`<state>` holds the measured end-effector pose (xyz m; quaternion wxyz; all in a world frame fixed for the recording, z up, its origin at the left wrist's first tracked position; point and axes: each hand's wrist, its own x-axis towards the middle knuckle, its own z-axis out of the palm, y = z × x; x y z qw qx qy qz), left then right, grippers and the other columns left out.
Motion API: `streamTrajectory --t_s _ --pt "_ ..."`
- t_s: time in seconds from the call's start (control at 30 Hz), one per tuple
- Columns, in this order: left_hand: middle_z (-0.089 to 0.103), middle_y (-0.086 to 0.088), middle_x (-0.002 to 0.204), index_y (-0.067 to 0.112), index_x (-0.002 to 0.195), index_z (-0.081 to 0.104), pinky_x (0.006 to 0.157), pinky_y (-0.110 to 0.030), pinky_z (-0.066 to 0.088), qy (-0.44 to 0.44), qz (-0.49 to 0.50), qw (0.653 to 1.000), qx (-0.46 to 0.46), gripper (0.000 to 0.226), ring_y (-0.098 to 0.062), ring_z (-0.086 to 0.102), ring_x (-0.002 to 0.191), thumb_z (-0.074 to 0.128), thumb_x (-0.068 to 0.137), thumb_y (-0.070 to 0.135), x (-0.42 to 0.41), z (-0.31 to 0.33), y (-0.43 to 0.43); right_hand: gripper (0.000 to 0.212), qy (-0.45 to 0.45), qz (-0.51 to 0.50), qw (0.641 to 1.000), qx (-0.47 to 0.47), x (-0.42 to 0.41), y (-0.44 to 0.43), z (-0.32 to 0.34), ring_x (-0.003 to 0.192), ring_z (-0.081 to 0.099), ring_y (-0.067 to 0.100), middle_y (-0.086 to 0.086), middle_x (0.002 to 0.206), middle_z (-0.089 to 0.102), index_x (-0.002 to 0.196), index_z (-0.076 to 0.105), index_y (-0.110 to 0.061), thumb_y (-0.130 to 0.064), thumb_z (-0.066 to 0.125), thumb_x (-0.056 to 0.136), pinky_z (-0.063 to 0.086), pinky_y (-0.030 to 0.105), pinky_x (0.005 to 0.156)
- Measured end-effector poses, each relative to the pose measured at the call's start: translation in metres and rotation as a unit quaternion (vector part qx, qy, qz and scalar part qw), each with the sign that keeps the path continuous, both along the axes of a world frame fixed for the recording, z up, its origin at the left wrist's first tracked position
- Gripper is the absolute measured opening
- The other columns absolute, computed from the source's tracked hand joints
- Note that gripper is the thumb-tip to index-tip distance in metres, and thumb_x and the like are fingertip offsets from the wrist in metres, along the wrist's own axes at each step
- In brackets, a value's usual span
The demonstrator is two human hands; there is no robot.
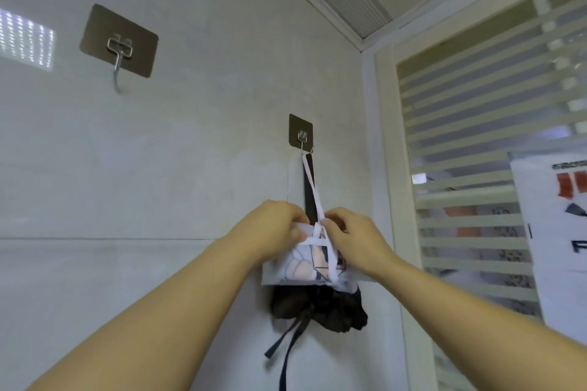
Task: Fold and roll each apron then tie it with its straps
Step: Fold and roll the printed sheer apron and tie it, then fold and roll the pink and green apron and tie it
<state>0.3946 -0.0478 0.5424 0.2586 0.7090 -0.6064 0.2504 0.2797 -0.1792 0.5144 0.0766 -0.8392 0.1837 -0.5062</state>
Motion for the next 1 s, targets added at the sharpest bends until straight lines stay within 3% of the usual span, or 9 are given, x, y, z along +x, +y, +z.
streamTrajectory --t_s 0.1,0.17,0.23,0.3,0.4,0.5,0.67,0.87,1.0 --pt "0.053 -0.006 0.126 0.021 0.13 0.055 0.092 -0.033 0.043 -0.025 0.018 0.999 -0.038 0.034 -0.024 0.052 0.112 0.049 0.096 0.021 -0.003 -0.021 -0.007 0.031 0.062 -0.038 0.992 -0.102 -0.014 0.0 -0.03 0.079 0.056 0.022 0.0 0.087 0.065 0.1 0.061 -0.017 -0.027 0.032 0.102 0.042 0.035 0.074" --pt "0.043 -0.004 0.137 0.024 0.139 0.044 0.097 -0.034 0.04 -0.046 0.048 0.997 -0.037 0.04 -0.026 0.042 0.123 0.042 0.1 0.026 -0.004 -0.035 -0.009 0.036 0.133 -0.057 0.984 -0.105 -0.02 -0.003 -0.033 0.105 0.055 0.028 0.005 0.113 0.064 0.118 0.055 -0.017 -0.029 0.025 0.103 0.038 0.041 0.093" --pt "0.028 -0.001 0.15 0.028 0.147 0.031 0.103 -0.035 0.034 -0.081 0.086 0.992 -0.048 0.047 -0.025 0.025 0.137 0.037 0.101 0.032 -0.006 -0.044 -0.005 0.046 0.179 -0.094 0.976 -0.083 -0.023 -0.004 -0.033 0.139 0.028 0.027 0.004 0.147 0.039 0.145 0.032 -0.014 -0.03 0.024 0.104 0.02 0.042 0.114" --pt "0.023 -0.005 0.155 0.028 0.147 0.03 0.109 -0.044 0.027 -0.121 0.096 0.984 -0.088 0.05 -0.029 0.016 0.143 0.042 0.099 0.032 -0.012 -0.053 0.002 0.051 0.183 -0.095 0.975 -0.076 -0.032 0.003 -0.039 0.147 0.01 0.022 0.003 0.158 0.017 0.151 0.016 -0.015 -0.032 0.024 0.104 0.009 0.039 0.119" --pt "0.052 -0.013 0.136 0.019 0.126 0.06 0.099 -0.06 0.035 -0.164 0.043 0.968 -0.185 0.045 -0.04 0.043 0.129 0.069 0.082 0.015 -0.032 -0.074 0.013 0.05 0.188 -0.081 0.976 -0.071 -0.061 0.025 -0.057 0.148 0.006 0.019 0.004 0.16 0.01 0.151 0.018 -0.014 -0.029 0.027 0.105 0.003 0.028 0.117" --pt "0.061 -0.003 0.12 0.022 0.109 0.067 0.099 -0.054 0.038 -0.127 -0.027 0.969 -0.209 0.03 -0.03 0.058 0.112 0.068 0.081 0.013 -0.065 -0.108 0.021 0.043 0.17 -0.044 0.984 -0.029 -0.101 0.05 -0.083 0.139 0.031 0.021 0.005 0.15 0.037 0.144 0.037 -0.011 -0.025 0.036 0.103 0.021 0.024 0.109" --pt "0.062 0.01 0.115 0.028 0.115 0.064 0.085 -0.03 0.043 0.013 -0.145 0.989 -0.034 0.024 -0.014 0.06 0.099 0.049 0.096 0.025 -0.154 -0.2 0.017 0.037 0.285 -0.04 0.952 0.109 -0.211 0.08 -0.167 0.117 0.054 0.011 -0.003 0.131 0.059 0.133 0.055 -0.021 -0.032 0.046 0.099 0.039 0.021 0.096" --pt "0.068 0.005 0.106 0.024 0.109 0.067 0.085 -0.035 0.049 0.138 -0.26 0.944 0.146 0.02 -0.018 0.061 0.096 0.054 0.093 0.024 -0.294 -0.342 -0.005 0.028 0.37 -0.114 0.877 0.286 -0.388 0.109 -0.306 0.095 0.062 0.011 0.003 0.113 0.069 0.119 0.066 -0.011 -0.021 0.056 0.095 0.041 0.014 0.077" --pt "0.067 0.007 0.112 0.027 0.107 0.067 0.085 -0.036 0.049 0.134 -0.307 0.902 0.272 0.022 -0.018 0.06 0.105 0.049 0.093 0.025 -0.387 -0.424 -0.003 0.027 0.348 -0.178 0.826 0.405 -0.489 0.143 -0.376 0.075 0.053 -0.008 -0.016 0.092 0.065 0.119 0.066 -0.011 -0.017 0.056 0.095 0.035 0.006 0.067"
